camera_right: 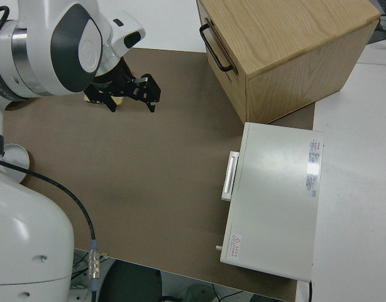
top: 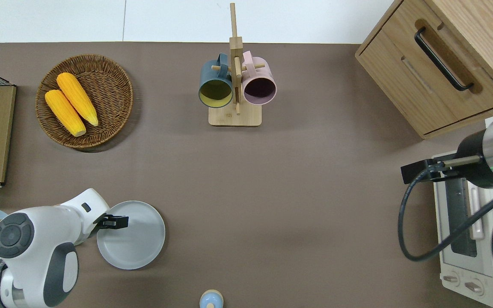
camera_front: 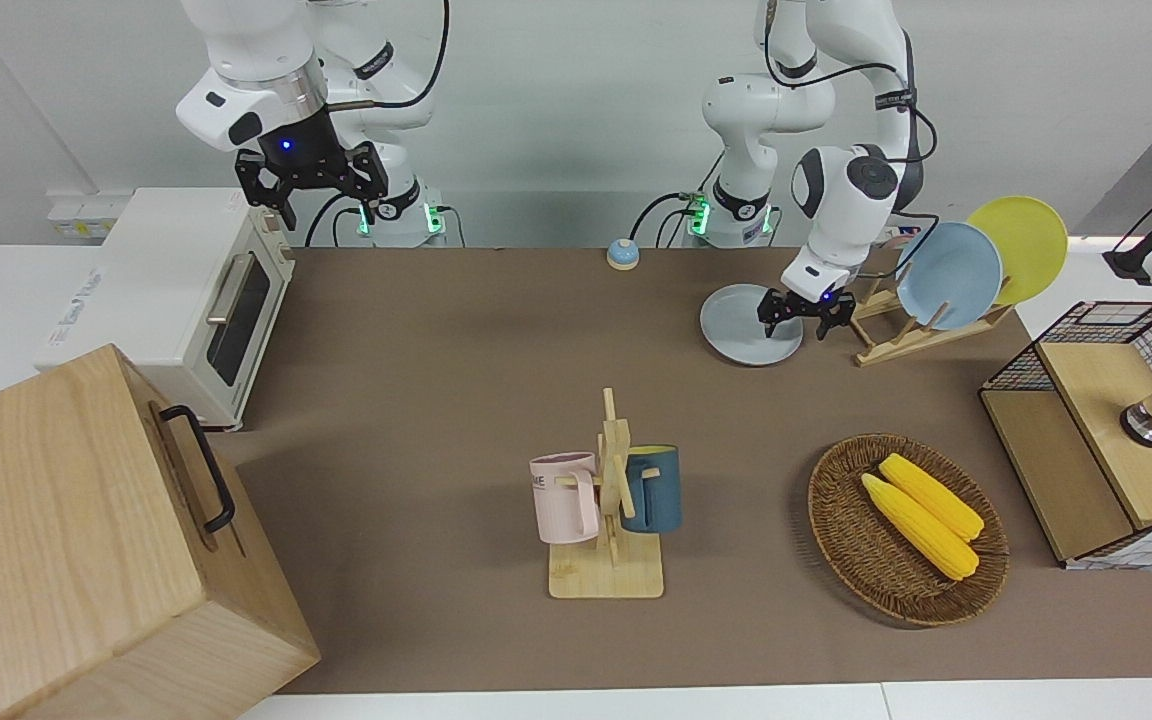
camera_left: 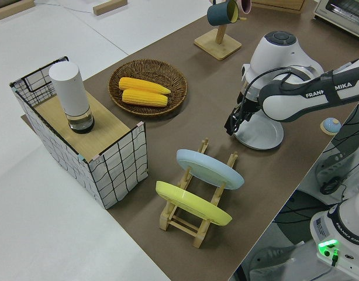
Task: Pick gray plate from table and place it on lower plate rack with left arm
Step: 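Lower the left gripper and close it on the plate rim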
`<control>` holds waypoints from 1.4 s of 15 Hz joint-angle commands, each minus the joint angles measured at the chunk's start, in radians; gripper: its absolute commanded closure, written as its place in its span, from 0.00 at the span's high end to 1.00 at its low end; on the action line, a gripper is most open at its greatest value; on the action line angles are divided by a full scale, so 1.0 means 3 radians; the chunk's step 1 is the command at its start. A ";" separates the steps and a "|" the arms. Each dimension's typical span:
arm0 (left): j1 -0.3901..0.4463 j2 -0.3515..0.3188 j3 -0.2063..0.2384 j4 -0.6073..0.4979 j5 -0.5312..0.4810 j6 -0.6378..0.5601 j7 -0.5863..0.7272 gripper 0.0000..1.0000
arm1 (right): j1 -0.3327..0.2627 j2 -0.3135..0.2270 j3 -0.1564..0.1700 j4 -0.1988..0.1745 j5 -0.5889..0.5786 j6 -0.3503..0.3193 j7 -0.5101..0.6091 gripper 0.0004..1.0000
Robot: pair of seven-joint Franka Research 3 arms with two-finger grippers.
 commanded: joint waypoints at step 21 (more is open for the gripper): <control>-0.0037 0.0220 -0.0009 -0.0091 0.0001 0.0234 0.0033 0.00 | -0.0033 -0.0008 0.0019 0.0020 0.0034 -0.0043 -0.0005 0.99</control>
